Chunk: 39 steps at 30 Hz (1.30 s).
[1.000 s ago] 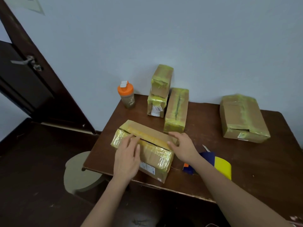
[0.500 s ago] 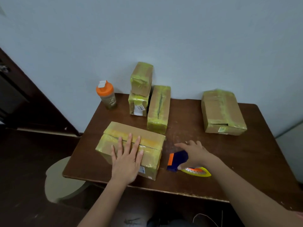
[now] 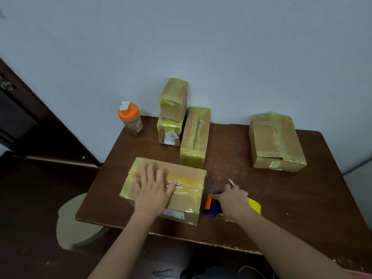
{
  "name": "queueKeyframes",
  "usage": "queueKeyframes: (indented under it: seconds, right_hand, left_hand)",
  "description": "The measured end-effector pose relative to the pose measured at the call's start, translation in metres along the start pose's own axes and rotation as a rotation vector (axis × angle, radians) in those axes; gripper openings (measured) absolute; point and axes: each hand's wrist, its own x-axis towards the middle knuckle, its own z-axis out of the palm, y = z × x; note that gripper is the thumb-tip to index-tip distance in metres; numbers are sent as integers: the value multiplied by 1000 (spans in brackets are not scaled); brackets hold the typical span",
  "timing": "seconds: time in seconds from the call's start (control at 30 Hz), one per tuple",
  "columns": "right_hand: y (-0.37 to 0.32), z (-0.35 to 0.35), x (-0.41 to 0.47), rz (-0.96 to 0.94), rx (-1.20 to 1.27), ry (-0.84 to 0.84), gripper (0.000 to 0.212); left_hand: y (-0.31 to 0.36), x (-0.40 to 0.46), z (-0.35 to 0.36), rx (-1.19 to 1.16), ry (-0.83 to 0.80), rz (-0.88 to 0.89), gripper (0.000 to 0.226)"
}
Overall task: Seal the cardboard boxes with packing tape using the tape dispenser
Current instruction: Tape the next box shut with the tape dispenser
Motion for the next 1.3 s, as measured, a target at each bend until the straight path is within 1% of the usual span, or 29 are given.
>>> queueKeyframes:
  seconds: [0.07,0.17,0.33,0.47,0.5,0.57,0.67,0.83,0.9,0.93,0.97,1.0,1.03,1.07,1.1,1.17,1.2,1.23,1.27,1.3]
  right_hand:
    - [3,-2,1,-9,5,9,73]
    - [7,-3,0,-22,10,38,70]
    - [12,-4,0,-40,65,49,63]
    - [21,-22,-4,-24,15,51,45]
    - [28,-28,-6,-18,15,57,45]
    - [46,-41,-12,-11,48,75,52]
    - [71,-63,-23,11,108,143,57]
    - [86,-108,-44,-5,216,286,66]
    - [86,-124,-54,-42,263,349,66]
    - [83,-131,-58,-67,285,374,67]
    - [80,-137,-61,-98,304,392,68]
    - [76,-143,-64,-131,321,404,68]
    - [72,-147,-64,-164,340,413,69]
    - [67,-151,-64,-195,364,421,70]
    - [63,-154,-63,-226,393,427,71]
    - [53,-157,-60,-286,444,436,73]
    - [49,-157,-58,-314,464,437,75]
    - [46,-156,-57,-336,483,436,76]
    - [43,-156,-56,-352,497,436,77]
    - [41,-156,-55,-363,504,435,78]
  left_hand:
    - [-4,1,5,10,-118,-87,76]
    - [-2,5,0,47,-200,-114,72]
    - [-2,6,-1,63,-237,-115,73]
    - [-1,7,-2,86,-245,-119,73]
    - [-1,7,-2,89,-245,-120,72]
    - [-1,6,-4,80,-238,-124,71]
    - [4,2,-5,63,-244,-126,69]
    - [28,1,-14,91,-293,-150,77]
    - [33,7,-28,95,-254,-161,75]
    - [34,11,-35,68,-194,-155,70]
    - [35,15,-42,-5,-109,-136,61]
    - [36,18,-48,-142,-19,-114,50]
    - [38,21,-54,-352,42,-111,39]
    - [40,25,-59,-612,33,-156,31]
    - [43,27,-64,-903,-38,-259,29]
    - [42,32,-72,-1416,-258,-517,35]
    - [40,32,-76,-1594,-382,-600,39]
    - [37,31,-79,-1706,-502,-636,43]
    - [34,30,-80,-1788,-590,-639,46]
    - [31,29,-81,-1859,-629,-635,47]
